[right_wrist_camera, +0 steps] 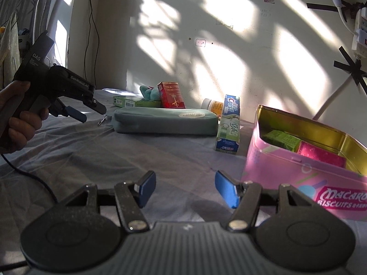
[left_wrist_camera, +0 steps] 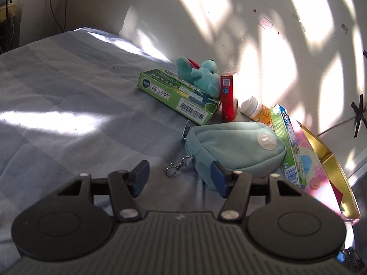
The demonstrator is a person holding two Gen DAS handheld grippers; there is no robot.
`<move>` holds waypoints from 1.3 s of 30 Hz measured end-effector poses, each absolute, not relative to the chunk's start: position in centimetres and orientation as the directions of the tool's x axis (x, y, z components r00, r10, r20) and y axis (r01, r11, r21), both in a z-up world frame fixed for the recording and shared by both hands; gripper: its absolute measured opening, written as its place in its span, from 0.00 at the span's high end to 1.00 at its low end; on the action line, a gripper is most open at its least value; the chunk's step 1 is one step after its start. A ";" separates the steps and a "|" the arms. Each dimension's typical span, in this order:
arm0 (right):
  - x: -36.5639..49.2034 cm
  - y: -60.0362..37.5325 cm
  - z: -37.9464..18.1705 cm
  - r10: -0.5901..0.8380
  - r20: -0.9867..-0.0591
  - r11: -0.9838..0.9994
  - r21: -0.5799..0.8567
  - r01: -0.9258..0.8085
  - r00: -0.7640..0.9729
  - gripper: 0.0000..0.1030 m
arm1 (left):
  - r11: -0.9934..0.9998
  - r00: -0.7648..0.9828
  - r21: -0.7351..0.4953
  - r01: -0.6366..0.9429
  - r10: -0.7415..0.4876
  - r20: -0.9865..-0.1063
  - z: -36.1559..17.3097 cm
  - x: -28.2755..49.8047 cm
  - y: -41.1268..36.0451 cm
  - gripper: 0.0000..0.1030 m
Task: Organize objects
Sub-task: 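Withdraw the left tool and approach the mint-green pouch, then grasp the mint-green pouch with the left tool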
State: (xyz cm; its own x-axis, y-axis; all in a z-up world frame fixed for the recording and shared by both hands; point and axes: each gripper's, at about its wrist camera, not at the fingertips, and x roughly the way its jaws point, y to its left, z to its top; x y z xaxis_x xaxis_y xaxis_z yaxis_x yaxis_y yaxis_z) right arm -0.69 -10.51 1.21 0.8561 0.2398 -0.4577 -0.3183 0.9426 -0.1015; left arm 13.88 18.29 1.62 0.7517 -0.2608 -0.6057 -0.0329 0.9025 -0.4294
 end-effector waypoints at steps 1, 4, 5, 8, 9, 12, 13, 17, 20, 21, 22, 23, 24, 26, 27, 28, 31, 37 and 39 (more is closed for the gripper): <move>-0.6 -10.4 1.1 0.241 -0.461 0.941 -0.104 -0.321 0.854 0.43 | 0.902 0.750 -0.431 -0.029 -0.266 -0.606 1.6 14.3 18.0 0.39; -0.7 -10.1 1.0 0.239 -0.465 0.938 -0.116 -0.326 0.853 0.43 | 0.897 0.733 -0.442 -0.027 -0.283 -0.619 1.3 16.5 17.1 0.22; -0.7 -10.1 1.0 0.238 -0.464 0.938 -0.118 -0.325 0.854 0.43 | 0.888 0.721 -0.459 -0.034 -0.297 -0.626 1.0 17.3 17.0 0.22; -0.8 -10.3 1.0 0.234 -0.465 0.941 -0.113 -0.320 0.854 0.42 | 0.862 0.711 -0.506 -0.031 -0.337 -0.618 1.0 18.2 16.3 0.34; -0.8 -10.4 0.9 0.233 -0.467 0.942 -0.110 -0.318 0.853 0.42 | 0.852 0.698 -0.522 -0.029 -0.357 -0.621 0.9 18.4 15.8 0.51; -0.7 -10.5 1.0 0.237 -0.467 0.943 -0.101 -0.318 0.852 0.42 | 0.875 0.728 -0.481 -0.051 -0.297 -0.618 1.0 17.5 14.8 0.68; -0.7 -10.6 1.0 0.240 -0.468 0.943 -0.098 -0.319 0.851 0.42 | 0.868 0.732 -0.495 -0.049 -0.306 -0.608 1.1 17.0 15.1 0.70; -0.6 -10.5 1.0 0.253 -0.471 0.937 -0.097 -0.334 0.845 0.42 | 0.834 0.731 -0.550 -0.045 -0.348 -0.587 1.0 13.7 16.6 0.73; -0.2 -10.3 1.6 0.277 -0.463 0.928 -0.100 -0.360 0.842 0.42 | 0.828 0.731 -0.560 -0.015 -0.373 -0.572 0.9 9.6 18.7 0.73; 0.1 -10.3 1.9 0.295 -0.463 0.925 -0.082 -0.372 0.836 0.42 | 0.824 0.732 -0.567 -0.009 -0.381 -0.565 0.9 8.3 19.7 0.73; 0.5 -10.4 2.1 0.313 -0.465 0.922 -0.060 -0.382 0.829 0.41 | 0.823 0.730 -0.568 -0.012 -0.381 -0.568 0.9 7.0 20.6 0.73; 1.2 -10.4 2.5 0.338 -0.467 0.919 -0.023 -0.394 0.817 0.41 | 0.822 0.730 -0.570 -0.015 -0.380 -0.568 0.8 5.9 21.6 0.73; 2.0 -10.5 2.9 0.361 -0.466 0.915 0.010 -0.403 0.808 0.41 | 0.821 0.730 -0.571 -0.020 -0.378 -0.569 0.8 4.9 22.5 0.73; 3.8 -10.4 3.5 0.408 -0.466 0.903 0.080 -0.421 0.785 0.41 | 0.824 0.734 -0.565 -0.034 -0.364 -0.574 0.8 3.2 24.0 0.73; 4.9 -10.2 3.7 0.435 -0.472 0.894 0.124 -0.431 0.766 0.40 | 0.826 0.735 -0.563 -0.037 -0.359 -0.575 0.8 2.6 24.6 0.72; 6.1 -10.1 3.8 0.462 -0.480 0.883 0.172 -0.437 0.746 0.40 | 0.829 0.736 -0.558 -0.039 -0.354 -0.577 0.8 2.1 25.0 0.71; 9.4 -9.6 3.4 0.512 -0.502 0.859 0.297 -0.417 0.697 0.40 | 0.835 0.740 -0.545 -0.075 -0.320 -0.591 1.1 1.5 25.6 0.66; 14.1 -8.0 1.1 0.578 -0.540 0.811 0.459 -0.362 0.612 0.38 | 0.839 0.756 -0.543 -0.031 -0.336 -0.562 2.0 0.8 24.4 0.40; 15.4 -7.0 0.1 0.637 -0.553 0.768 0.520 -0.374 0.537 0.40 | 0.845 0.744 -0.534 -0.030 -0.338 -0.576 1.3 1.2 23.8 0.43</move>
State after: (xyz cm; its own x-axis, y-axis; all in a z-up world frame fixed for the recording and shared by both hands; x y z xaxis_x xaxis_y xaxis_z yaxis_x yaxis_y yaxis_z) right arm 15.43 -7.04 0.14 0.5374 0.6365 -0.5532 -0.3745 0.7679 0.5198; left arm 1.20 23.77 1.34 0.7444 -0.3378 -0.5760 -0.0295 0.8451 -0.5338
